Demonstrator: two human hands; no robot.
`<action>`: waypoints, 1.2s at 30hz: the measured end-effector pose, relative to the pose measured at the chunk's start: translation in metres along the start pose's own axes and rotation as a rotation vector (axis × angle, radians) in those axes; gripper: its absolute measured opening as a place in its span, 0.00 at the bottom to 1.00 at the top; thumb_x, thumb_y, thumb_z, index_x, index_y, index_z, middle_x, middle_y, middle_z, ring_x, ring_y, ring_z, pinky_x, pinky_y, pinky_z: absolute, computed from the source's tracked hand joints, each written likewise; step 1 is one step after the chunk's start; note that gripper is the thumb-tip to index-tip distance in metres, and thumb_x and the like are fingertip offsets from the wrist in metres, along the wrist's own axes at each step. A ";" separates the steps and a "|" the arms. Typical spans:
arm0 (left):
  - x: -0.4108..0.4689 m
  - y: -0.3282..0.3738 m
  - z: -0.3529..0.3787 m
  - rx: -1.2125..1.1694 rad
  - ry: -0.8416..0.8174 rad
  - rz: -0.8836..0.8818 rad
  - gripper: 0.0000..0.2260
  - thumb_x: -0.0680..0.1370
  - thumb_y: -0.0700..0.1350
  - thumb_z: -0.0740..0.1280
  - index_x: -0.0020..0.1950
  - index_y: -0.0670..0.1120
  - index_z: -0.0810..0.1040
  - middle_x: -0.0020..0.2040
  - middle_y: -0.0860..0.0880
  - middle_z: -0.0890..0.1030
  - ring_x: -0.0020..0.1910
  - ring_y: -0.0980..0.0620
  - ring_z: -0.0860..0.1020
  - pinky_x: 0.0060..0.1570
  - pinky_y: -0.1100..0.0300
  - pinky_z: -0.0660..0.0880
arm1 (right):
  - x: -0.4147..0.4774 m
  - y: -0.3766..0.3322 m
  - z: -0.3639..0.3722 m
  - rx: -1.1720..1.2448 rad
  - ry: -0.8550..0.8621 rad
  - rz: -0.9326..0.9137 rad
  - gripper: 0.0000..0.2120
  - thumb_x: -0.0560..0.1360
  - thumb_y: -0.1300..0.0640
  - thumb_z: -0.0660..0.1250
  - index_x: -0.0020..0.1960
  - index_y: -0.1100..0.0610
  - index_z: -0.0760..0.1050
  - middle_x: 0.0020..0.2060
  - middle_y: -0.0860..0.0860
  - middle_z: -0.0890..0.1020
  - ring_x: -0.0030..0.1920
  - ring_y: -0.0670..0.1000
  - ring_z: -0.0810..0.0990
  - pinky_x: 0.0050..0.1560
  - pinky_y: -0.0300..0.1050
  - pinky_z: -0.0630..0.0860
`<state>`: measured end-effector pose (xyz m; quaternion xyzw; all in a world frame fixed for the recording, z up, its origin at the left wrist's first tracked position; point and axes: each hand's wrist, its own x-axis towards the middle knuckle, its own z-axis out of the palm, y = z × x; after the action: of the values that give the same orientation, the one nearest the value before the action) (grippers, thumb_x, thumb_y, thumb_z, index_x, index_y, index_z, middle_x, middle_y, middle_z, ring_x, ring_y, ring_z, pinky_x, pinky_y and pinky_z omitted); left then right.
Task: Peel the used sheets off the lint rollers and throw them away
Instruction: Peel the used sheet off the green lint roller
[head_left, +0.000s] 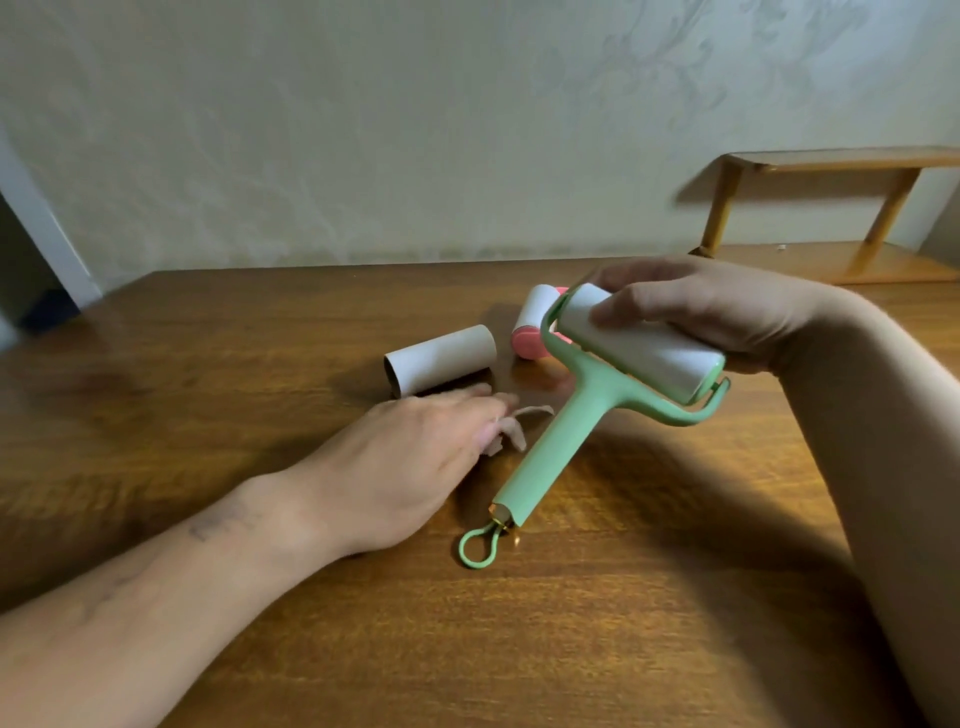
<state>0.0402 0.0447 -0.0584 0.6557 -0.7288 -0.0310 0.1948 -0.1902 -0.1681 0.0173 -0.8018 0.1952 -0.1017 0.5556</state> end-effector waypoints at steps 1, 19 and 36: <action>-0.001 0.001 0.000 -0.009 -0.020 -0.016 0.20 0.91 0.51 0.54 0.82 0.63 0.68 0.73 0.61 0.81 0.74 0.63 0.73 0.71 0.56 0.75 | 0.000 0.000 0.001 0.000 -0.009 0.009 0.17 0.77 0.47 0.73 0.63 0.53 0.85 0.52 0.61 0.89 0.40 0.56 0.88 0.34 0.43 0.84; 0.006 0.004 -0.008 -0.257 0.162 0.020 0.23 0.87 0.47 0.68 0.73 0.73 0.73 0.81 0.74 0.65 0.79 0.75 0.63 0.73 0.76 0.63 | 0.001 -0.002 0.005 0.008 -0.071 0.044 0.18 0.78 0.49 0.72 0.65 0.53 0.85 0.54 0.61 0.90 0.43 0.56 0.89 0.37 0.44 0.86; 0.006 0.007 -0.005 -0.295 0.133 -0.044 0.22 0.90 0.53 0.55 0.85 0.64 0.63 0.76 0.65 0.77 0.75 0.72 0.71 0.71 0.71 0.69 | 0.000 -0.007 0.011 0.033 -0.083 0.027 0.22 0.77 0.52 0.70 0.69 0.58 0.82 0.55 0.61 0.90 0.43 0.54 0.89 0.39 0.42 0.85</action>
<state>0.0348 0.0412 -0.0498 0.6362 -0.6875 -0.0985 0.3360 -0.1847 -0.1569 0.0197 -0.7932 0.1812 -0.0640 0.5778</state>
